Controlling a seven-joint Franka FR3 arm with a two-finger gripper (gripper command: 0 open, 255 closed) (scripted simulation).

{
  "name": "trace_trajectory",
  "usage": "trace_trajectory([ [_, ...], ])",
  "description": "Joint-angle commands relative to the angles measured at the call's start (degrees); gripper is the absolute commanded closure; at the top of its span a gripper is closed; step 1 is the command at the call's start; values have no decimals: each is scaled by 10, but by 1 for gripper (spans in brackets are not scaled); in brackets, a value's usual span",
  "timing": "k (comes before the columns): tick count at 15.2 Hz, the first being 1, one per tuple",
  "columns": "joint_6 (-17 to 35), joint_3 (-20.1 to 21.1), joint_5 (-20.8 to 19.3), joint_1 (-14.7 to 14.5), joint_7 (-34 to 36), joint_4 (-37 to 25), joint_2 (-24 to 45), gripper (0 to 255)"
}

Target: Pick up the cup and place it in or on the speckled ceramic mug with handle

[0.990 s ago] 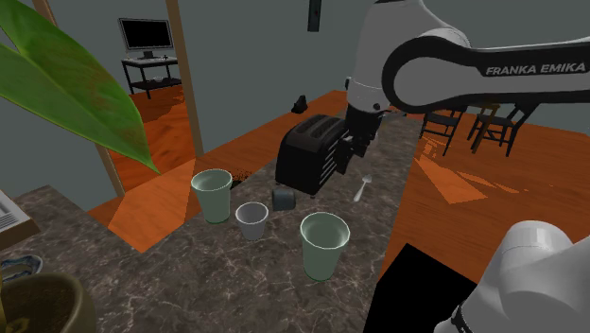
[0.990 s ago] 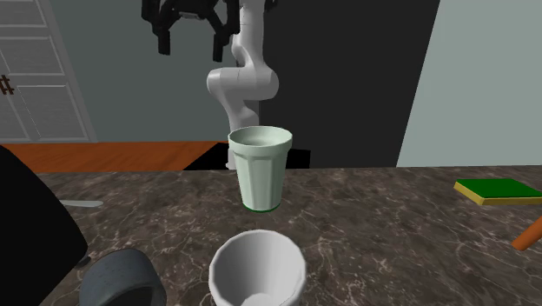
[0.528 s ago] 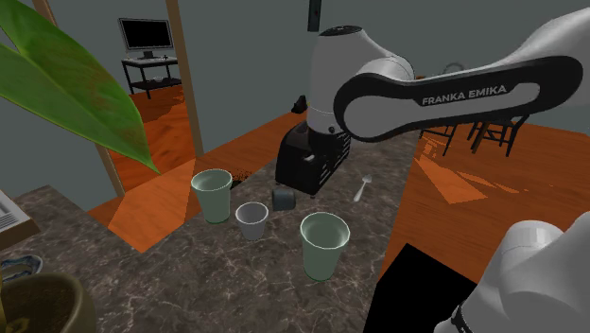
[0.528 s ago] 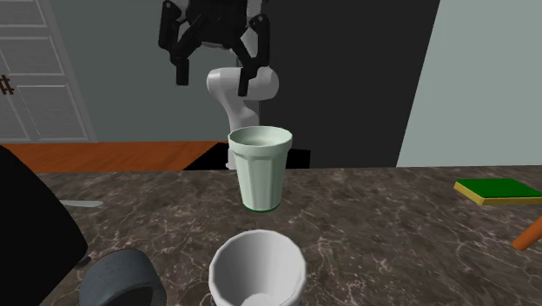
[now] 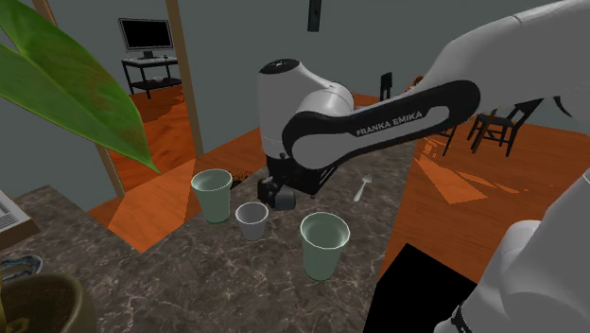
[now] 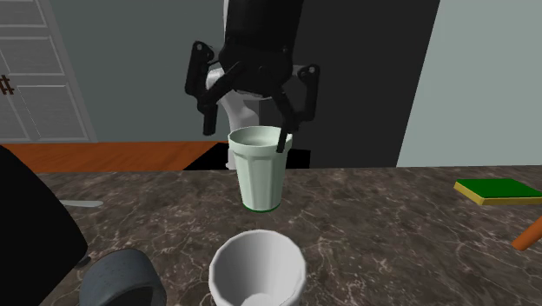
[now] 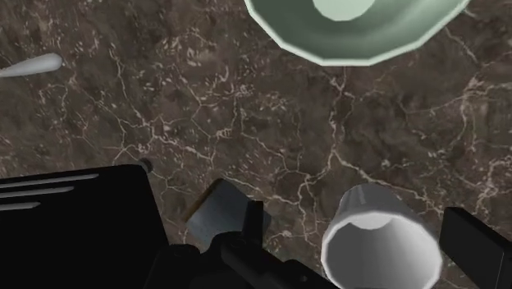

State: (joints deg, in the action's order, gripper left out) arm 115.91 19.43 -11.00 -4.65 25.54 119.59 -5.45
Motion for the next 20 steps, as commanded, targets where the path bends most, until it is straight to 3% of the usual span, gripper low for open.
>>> trace_trajectory([
  [1,6,10,-25,-3,28,-35,52,0],
  [11,-14,16,-130,-65,131,-228,278,0],
  [20,32,7,-145,-61,141,-203,300,0],
])
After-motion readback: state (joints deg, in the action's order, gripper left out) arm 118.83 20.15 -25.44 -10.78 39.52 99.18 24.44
